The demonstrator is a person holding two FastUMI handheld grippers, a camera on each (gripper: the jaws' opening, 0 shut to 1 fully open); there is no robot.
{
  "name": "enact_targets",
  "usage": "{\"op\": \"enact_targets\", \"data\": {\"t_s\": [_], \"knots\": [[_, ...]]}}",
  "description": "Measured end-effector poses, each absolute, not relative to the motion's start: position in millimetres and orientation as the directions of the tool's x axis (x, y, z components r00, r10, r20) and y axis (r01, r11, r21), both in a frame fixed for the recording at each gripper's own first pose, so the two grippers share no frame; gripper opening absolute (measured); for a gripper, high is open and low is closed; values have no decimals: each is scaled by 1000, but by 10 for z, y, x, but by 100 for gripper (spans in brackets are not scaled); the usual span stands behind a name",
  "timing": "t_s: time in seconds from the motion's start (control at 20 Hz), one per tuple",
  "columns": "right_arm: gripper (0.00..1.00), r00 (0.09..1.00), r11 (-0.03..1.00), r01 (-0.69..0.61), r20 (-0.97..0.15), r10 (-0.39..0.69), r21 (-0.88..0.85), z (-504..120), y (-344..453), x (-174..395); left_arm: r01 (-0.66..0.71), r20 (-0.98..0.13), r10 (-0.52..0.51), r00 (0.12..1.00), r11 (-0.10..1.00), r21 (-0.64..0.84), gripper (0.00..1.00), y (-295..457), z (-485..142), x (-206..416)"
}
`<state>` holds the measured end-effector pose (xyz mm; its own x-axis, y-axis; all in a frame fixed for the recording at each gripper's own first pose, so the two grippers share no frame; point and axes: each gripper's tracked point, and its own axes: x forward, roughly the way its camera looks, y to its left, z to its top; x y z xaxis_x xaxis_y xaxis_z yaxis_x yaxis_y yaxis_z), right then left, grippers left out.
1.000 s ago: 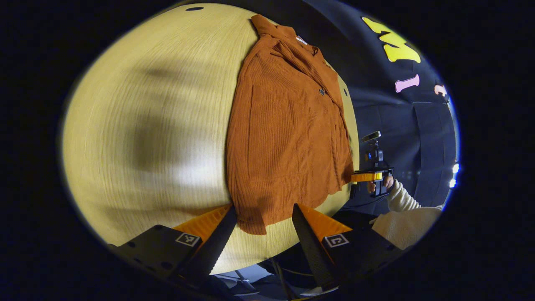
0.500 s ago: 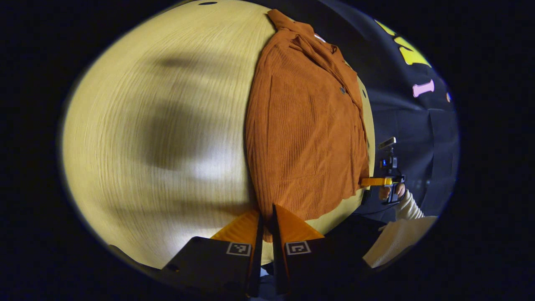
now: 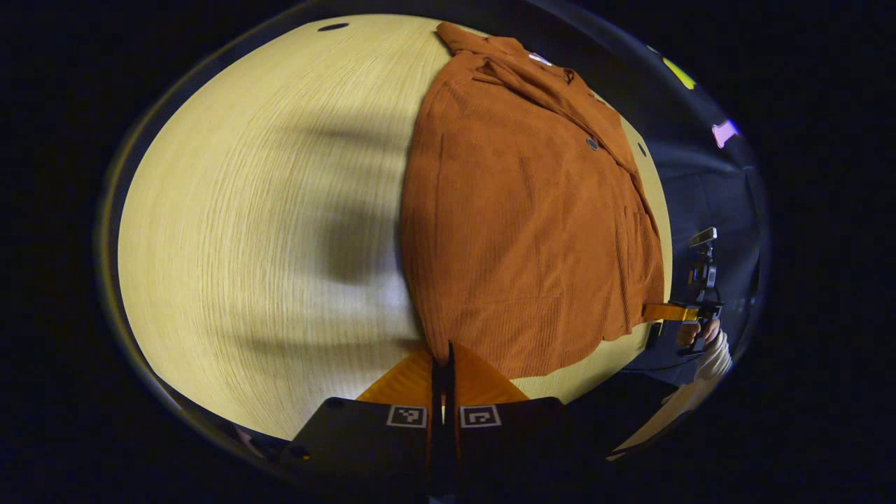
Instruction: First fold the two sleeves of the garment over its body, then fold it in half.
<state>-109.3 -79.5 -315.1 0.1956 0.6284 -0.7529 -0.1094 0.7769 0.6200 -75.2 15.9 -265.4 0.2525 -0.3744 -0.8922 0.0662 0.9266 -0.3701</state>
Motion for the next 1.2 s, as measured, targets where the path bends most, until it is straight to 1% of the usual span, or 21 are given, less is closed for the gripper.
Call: {"op": "enact_targets", "data": {"t_s": [0.05,0.15,0.3,0.4,0.55,0.75,0.9,1.0,1.1,1.2], "knots": [[4,207,769,-115,-741,638,629,-3049,-778,-1095,62,-885,-364,289,930,-363,3,136,-2587,-707],[4,237,755,-141,-718,654,641,-2785,-754,-1084,21,-880,-350,321,931,-363,3,78,-2407,-655],[3,299,729,-259,-665,684,633,-2289,-650,-955,39,-845,-356,400,927,-373,3,-37,-1946,-451],[3,335,703,-297,-619,710,646,-1944,-531,-794,48,-812,-358,462,924,-380,3,-20,-1642,-248],[3,404,688,-325,-563,721,649,-1466,-435,-366,52,-750,-375,545,908,-416,3,-107,-1117,124],[3,479,674,-358,-493,726,645,-879,-309,347,97,-678,-365,638,912,-399,3,-98,-559,867],[3,545,688,-335,-463,699,644,-657,-257,1013,103,-629,-357,690,909,-404,3,-123,-372,1494],[3,578,682,-289,-446,683,672,-612,-231,1469,71,-606,-331,724,909,-411,3,-87,-387,1983],[4,618,684,-221,-443,650,695,-673,-251,1970,30,-594,-298,747,908,-418,3,-70,-506,2435],[3,652,684,-161,-443,615,712,-923,-255,2445,10,-588,-267,763,915,-403,3,-66,-744,2922]]}}
